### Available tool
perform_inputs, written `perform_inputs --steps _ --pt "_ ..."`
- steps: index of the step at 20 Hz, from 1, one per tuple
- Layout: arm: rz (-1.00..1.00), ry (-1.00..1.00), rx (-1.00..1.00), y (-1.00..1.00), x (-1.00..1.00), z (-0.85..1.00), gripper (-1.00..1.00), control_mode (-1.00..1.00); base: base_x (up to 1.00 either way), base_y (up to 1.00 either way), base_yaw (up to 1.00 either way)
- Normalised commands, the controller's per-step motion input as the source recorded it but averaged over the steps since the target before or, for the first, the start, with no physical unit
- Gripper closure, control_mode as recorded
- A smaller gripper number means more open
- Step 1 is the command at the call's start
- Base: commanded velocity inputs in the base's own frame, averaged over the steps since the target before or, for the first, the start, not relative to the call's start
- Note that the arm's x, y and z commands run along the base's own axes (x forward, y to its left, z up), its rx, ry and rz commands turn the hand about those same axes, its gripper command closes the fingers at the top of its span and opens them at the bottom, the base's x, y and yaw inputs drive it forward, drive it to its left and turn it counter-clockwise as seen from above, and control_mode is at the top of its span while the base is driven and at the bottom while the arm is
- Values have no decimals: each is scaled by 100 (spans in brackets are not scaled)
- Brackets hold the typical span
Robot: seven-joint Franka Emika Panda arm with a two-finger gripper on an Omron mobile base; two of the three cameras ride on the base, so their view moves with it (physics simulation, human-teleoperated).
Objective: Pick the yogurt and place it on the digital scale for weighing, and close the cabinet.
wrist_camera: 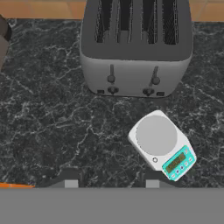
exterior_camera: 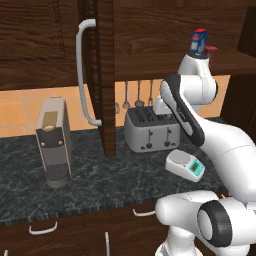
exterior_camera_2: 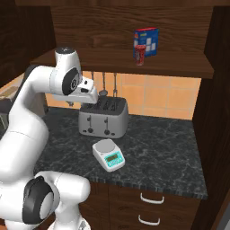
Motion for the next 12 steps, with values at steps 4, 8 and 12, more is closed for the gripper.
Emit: perform_inputs --steps 4,8,12 --pt "-1 -10 0 0 -35 0 -100 -100 0 0 0" --pt "-1 -22 -8 0 -82 8 -100 -100 0 0 0" --pt "0 -19 0 -35 -51 51 -100 -100 0 0 0"
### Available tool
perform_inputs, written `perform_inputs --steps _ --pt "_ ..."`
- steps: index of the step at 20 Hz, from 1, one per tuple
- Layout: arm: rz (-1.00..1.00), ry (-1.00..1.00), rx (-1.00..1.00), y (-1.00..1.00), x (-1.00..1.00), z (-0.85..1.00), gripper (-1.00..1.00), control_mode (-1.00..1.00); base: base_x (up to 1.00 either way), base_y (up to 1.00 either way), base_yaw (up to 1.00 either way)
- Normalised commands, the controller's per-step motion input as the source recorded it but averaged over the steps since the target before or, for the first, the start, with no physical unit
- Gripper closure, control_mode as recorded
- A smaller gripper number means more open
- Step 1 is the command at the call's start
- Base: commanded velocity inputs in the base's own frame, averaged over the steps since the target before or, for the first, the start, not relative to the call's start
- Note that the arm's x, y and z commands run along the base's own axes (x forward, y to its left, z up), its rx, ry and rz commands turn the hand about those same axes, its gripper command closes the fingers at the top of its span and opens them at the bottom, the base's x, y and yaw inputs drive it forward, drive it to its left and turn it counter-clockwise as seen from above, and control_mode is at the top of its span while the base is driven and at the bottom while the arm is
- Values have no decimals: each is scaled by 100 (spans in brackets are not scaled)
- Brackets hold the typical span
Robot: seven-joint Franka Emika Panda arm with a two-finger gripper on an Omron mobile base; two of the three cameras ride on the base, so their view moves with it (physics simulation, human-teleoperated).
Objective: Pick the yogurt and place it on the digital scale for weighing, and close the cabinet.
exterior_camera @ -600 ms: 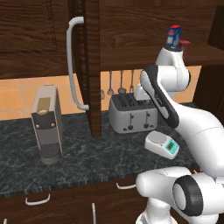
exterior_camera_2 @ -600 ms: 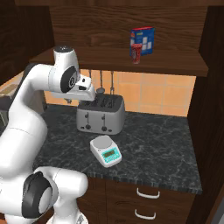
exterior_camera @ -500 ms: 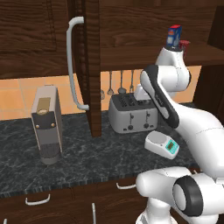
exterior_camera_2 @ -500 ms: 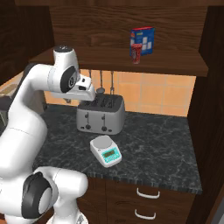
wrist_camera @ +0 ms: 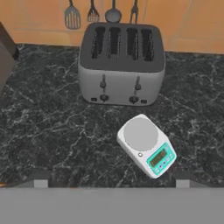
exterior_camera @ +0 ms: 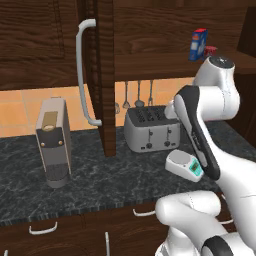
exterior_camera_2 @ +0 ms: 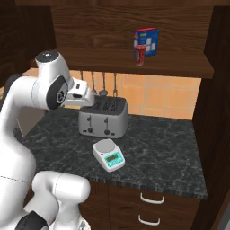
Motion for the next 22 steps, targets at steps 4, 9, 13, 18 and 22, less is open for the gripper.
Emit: perform_inputs --steps 4,9,13,18,22 --pt "-4 -23 0 -59 -32 59 -100 -100 0 0 0" --pt "-5 -28 0 -52 -8 65 -100 -100 0 0 0" --pt "-3 -15 0 -56 0 64 -100 -100 0 0 0" --pt "-2 -1 0 -40 4 58 -100 -100 0 0 0" --pt "-6 -9 0 -37 24 52 -100 -100 0 0 0"
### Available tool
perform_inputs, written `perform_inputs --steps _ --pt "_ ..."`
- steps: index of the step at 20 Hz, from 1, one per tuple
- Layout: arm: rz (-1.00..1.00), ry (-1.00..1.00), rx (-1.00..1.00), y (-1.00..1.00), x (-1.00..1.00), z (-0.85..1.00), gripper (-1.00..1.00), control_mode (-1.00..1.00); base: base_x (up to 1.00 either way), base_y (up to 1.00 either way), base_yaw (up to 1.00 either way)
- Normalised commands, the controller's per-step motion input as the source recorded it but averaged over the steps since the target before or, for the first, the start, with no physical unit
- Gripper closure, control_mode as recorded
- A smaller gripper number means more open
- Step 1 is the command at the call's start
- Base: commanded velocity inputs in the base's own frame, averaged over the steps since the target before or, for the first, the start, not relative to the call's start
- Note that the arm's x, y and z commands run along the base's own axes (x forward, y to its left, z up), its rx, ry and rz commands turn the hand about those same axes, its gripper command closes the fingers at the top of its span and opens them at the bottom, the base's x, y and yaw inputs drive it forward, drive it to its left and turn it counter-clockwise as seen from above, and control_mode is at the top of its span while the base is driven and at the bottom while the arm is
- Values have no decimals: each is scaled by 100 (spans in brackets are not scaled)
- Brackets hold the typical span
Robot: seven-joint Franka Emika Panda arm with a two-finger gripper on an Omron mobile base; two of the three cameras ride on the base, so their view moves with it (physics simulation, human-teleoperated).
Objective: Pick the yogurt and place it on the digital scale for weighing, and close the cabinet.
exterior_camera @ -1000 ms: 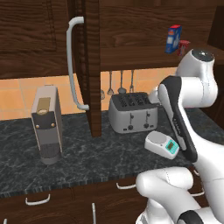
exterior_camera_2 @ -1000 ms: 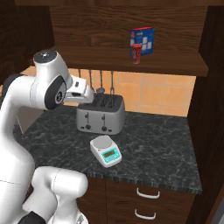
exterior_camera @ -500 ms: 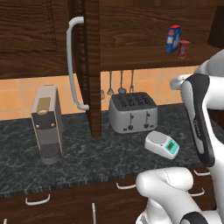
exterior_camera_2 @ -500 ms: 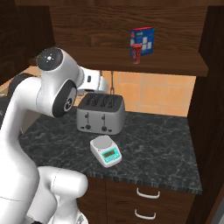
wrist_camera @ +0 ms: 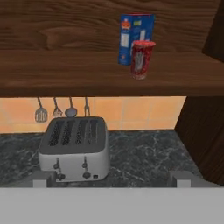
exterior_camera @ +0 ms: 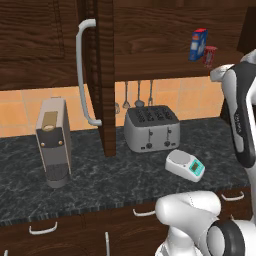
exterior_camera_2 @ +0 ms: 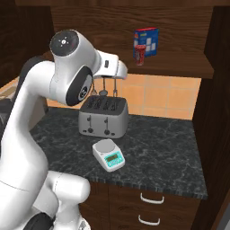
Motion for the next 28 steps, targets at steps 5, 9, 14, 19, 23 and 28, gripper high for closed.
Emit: perform_inputs --steps 5,9,14,19,23,28 --pt "-7 -8 0 -33 47 25 -100 -100 0 0 0" --pt "-3 -5 0 -26 49 0 -100 -100 0 0 0" --pt "0 -1 0 -23 71 0 -100 -100 0 0 0" --pt "0 -16 -4 -6 35 0 -100 -100 0 0 0" --pt "0 -5 0 -4 30 0 -100 -100 0 0 0" --pt "0 0 0 -7 28 0 -100 -100 0 0 0"
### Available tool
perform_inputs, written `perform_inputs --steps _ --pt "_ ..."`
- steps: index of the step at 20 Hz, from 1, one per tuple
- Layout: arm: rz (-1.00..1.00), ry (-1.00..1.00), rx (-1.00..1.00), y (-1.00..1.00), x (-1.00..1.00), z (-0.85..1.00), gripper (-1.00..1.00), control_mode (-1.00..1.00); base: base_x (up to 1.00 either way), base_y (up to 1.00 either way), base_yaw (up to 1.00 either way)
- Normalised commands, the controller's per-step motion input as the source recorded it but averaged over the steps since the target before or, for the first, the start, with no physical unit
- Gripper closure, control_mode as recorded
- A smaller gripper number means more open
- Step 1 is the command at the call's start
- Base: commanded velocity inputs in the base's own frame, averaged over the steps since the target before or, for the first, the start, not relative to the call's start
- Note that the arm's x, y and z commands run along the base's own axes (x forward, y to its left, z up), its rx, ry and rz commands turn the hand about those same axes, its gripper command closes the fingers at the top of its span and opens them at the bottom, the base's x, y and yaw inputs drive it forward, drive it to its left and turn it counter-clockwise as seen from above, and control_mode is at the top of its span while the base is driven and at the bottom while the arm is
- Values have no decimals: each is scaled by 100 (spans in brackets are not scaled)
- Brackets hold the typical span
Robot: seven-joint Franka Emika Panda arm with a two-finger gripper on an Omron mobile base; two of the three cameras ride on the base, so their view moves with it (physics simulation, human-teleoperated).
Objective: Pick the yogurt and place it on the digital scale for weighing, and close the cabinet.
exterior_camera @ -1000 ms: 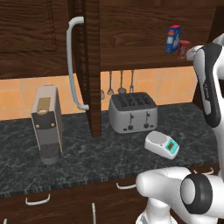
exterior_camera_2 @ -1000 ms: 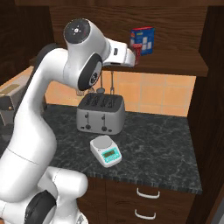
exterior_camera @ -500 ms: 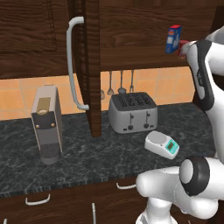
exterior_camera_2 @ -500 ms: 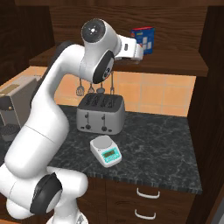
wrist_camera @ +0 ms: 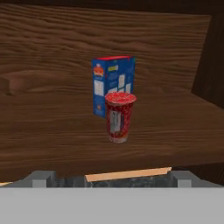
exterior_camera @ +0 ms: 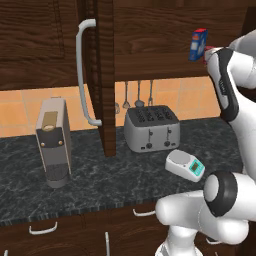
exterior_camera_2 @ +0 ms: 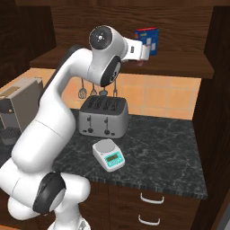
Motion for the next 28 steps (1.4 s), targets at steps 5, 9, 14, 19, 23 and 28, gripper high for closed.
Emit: perform_inputs --steps 5,9,14,19,23,28 --pt "0 0 0 -8 20 0 -100 -100 0 0 0" --pt "0 0 0 -11 20 0 -100 -100 0 0 0" --pt "0 0 0 -9 21 0 -100 -100 0 0 0" --pt "0 0 0 -5 28 -2 -100 -100 0 0 0" --pt "0 0 0 -1 43 -6 -100 -100 0 0 0" --pt "0 0 0 0 38 -4 -100 -100 0 0 0"
